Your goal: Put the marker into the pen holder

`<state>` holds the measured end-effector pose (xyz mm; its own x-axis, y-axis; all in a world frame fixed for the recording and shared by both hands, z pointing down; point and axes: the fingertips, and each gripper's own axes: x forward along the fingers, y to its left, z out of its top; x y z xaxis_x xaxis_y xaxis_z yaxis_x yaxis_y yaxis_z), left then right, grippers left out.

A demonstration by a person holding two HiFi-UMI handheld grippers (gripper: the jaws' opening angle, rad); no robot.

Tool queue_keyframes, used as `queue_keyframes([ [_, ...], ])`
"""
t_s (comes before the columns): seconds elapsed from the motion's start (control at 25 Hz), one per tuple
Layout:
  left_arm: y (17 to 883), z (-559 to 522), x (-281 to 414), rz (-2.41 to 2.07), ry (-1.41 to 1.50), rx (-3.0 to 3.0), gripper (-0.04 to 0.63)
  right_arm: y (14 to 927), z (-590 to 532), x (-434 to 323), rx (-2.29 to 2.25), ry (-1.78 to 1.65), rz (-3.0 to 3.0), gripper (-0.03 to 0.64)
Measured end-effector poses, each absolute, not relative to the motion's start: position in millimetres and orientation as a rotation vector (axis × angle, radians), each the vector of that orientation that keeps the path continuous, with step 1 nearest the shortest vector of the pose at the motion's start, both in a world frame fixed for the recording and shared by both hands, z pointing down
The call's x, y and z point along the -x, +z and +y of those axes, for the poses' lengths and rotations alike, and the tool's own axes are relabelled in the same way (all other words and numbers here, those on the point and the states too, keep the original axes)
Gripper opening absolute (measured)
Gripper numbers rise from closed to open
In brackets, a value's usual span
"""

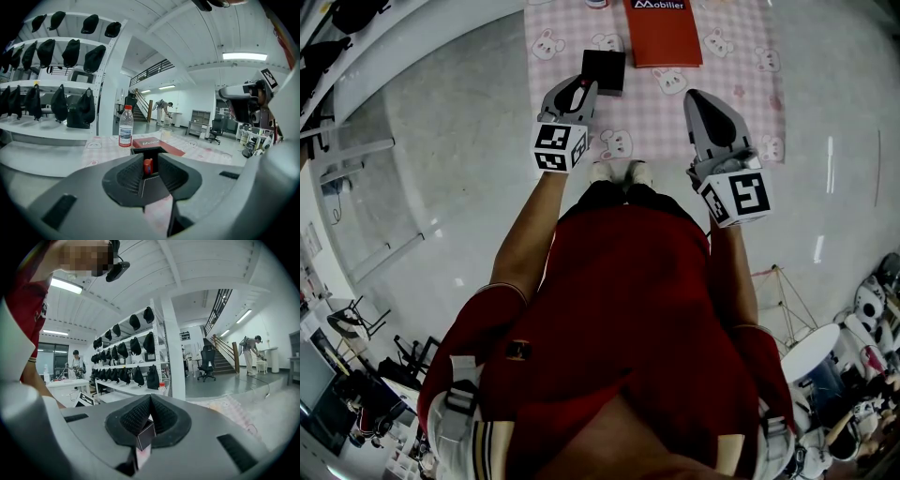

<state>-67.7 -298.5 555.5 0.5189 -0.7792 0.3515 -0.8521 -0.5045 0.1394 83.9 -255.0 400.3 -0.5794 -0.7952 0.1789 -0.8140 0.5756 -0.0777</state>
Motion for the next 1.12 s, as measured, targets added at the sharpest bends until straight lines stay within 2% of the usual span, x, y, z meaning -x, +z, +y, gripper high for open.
queue_keyframes([
  [0.44, 534.6, -293.7, 76.6, -1.403, 0.322, -2.503, 0.089, 403.3, -248.0, -78.6, -1.344, 0.229, -2.697, -0.002],
  [1.12, 429.4, -259.1, 70.6, -1.443, 0.105, -2.629, 0.089, 389.5, -231.2, -68.8, -1.313, 0.203, -2.759, -0.002],
])
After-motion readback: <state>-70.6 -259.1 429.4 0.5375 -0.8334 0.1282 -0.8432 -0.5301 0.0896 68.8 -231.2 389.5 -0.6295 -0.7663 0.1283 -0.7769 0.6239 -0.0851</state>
